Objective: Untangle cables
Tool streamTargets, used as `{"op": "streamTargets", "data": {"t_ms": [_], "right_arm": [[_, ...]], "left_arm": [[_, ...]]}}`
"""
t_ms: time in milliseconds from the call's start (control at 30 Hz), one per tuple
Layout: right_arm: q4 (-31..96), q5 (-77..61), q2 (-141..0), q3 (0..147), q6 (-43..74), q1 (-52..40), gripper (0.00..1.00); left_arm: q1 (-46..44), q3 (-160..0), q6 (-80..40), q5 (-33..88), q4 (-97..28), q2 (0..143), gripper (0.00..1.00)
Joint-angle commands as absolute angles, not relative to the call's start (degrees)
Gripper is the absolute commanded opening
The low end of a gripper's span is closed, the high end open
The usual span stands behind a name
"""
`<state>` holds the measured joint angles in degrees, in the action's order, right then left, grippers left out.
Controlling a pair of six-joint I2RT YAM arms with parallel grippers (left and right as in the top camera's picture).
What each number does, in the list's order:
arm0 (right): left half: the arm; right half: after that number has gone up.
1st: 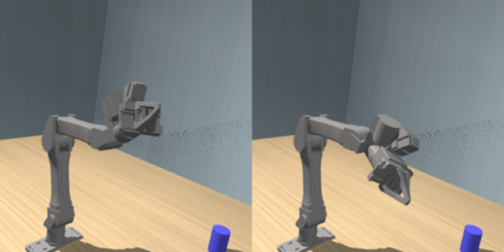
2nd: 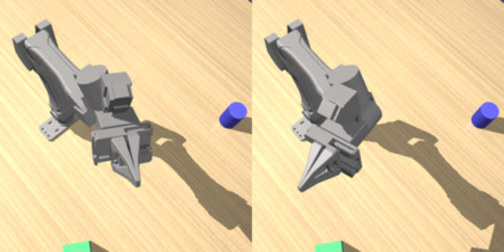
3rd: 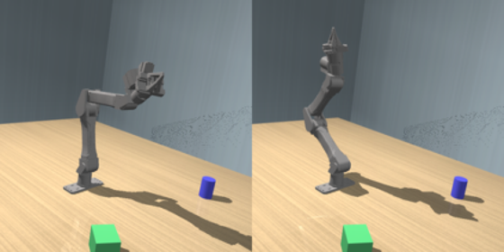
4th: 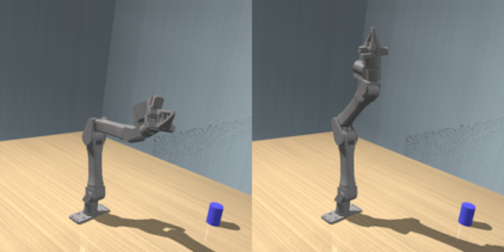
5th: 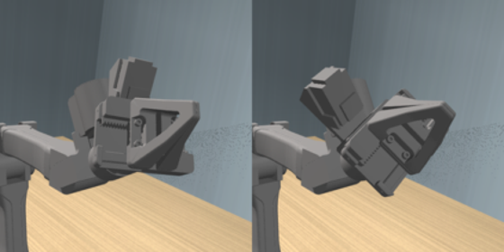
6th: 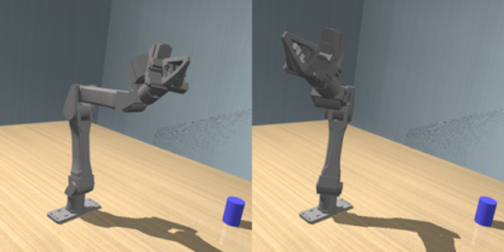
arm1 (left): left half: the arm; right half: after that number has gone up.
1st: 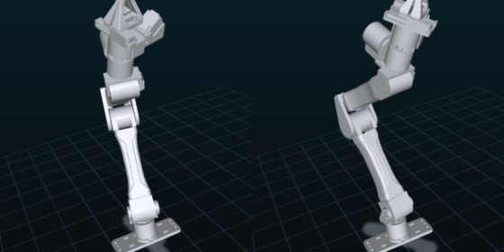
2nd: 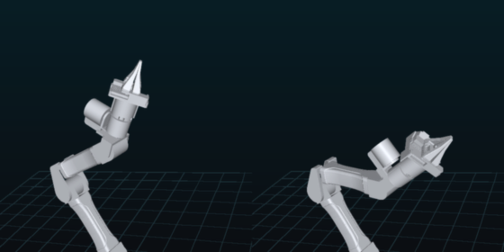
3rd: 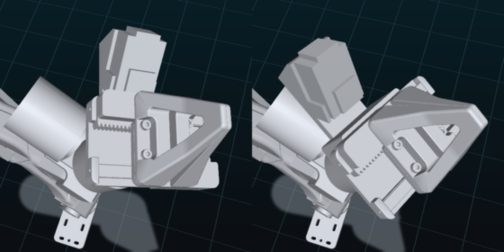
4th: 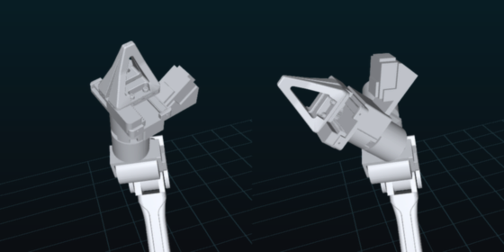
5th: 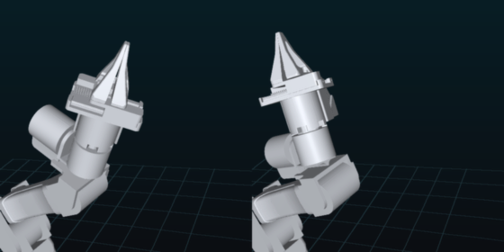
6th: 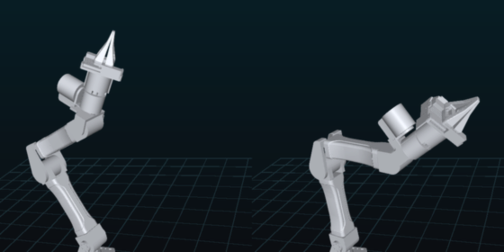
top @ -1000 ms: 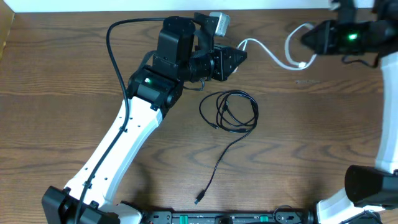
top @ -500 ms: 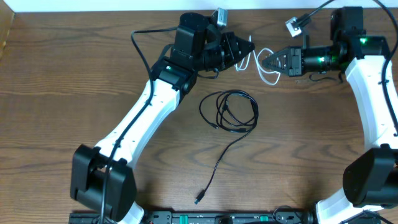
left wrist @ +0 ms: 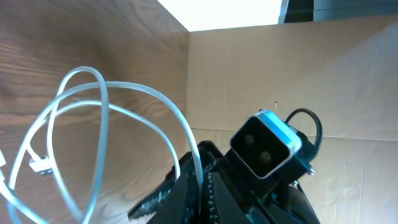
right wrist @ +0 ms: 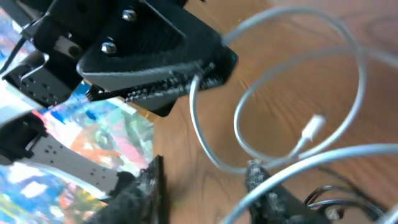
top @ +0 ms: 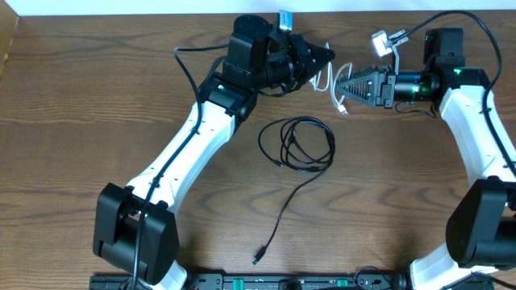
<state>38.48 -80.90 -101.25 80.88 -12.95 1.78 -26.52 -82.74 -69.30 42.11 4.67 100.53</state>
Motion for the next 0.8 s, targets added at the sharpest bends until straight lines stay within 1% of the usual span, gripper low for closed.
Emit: {"op": "streamTargets", "data": {"t_ms": [0, 67, 167, 300, 333, 367, 433, 467, 500, 533, 600, 667, 700, 767], "right_arm": [[35.66, -83.40, -100.95, 80.79, -12.36, 1.02, 0.45], [33.08, -78.63, -100.95, 80.79, -10.87, 0.08, 0.44], [30.24, -70.22, -100.95, 80.79, -7.94, -2.37, 0.45], [25.23, -68.14, -100.95, 80.79, -4.40, -5.23, 0.45], [24.03, -65.93, -100.95, 80.79, -2.13, -5.91, 0.41], [23.38, -63.37, -100.95, 80.79, 0.19, -6.42, 0.34], [23.11, -59.48, -100.95, 80.79, 3.36, -7.03, 0.07], [23.16, -58.48, -100.95, 80.79, 3.90, -7.16, 0.01], [23.18, -57.93, -100.95, 80.79, 4.34, -7.14, 0.01], [23.14, -57.36, -100.95, 80.79, 5.17, -7.01, 0.01], [22.44, -57.10, -100.92, 80.79, 7.66, -6.20, 0.01], [22.06, -57.10, -100.86, 80.79, 10.02, -4.89, 0.01], [22.06, -57.10, -100.71, 80.79, 12.10, -3.22, 0.01], [22.06, -57.04, -100.36, 80.82, 14.20, -1.04, 0.01]], "left_arm": [[-26.44, -82.74, -72.16, 43.09, 5.04, 100.09, 0.07], [-26.46, -82.74, -75.85, 43.09, 5.06, 100.09, 0.07], [-26.72, -82.74, -77.71, 43.11, 5.04, 100.09, 0.08], [-27.20, -82.74, -78.08, 43.11, 5.04, 100.09, 0.07], [-27.31, -82.74, -78.50, 43.09, 5.04, 100.09, 0.08], [-27.35, -82.74, -79.18, 43.09, 5.06, 100.09, 0.08], [-27.33, -82.74, -79.85, 43.09, 5.04, 100.09, 0.08], [-27.31, -82.74, -79.81, 43.09, 5.04, 100.09, 0.08], [-27.16, -82.74, -79.79, 43.11, 5.04, 100.09, 0.09], [-26.98, -82.74, -79.75, 43.11, 5.02, 100.09, 0.16], [-26.28, -82.74, -78.59, 43.09, 4.80, 100.09, 0.37], [-25.30, -82.74, -76.20, 43.09, 4.75, 100.09, 0.43], [-24.38, -82.74, -72.82, 43.09, 3.62, 100.09, 0.50], [-23.49, -82.72, -70.00, 43.07, 2.02, 100.09, 0.58]]}}
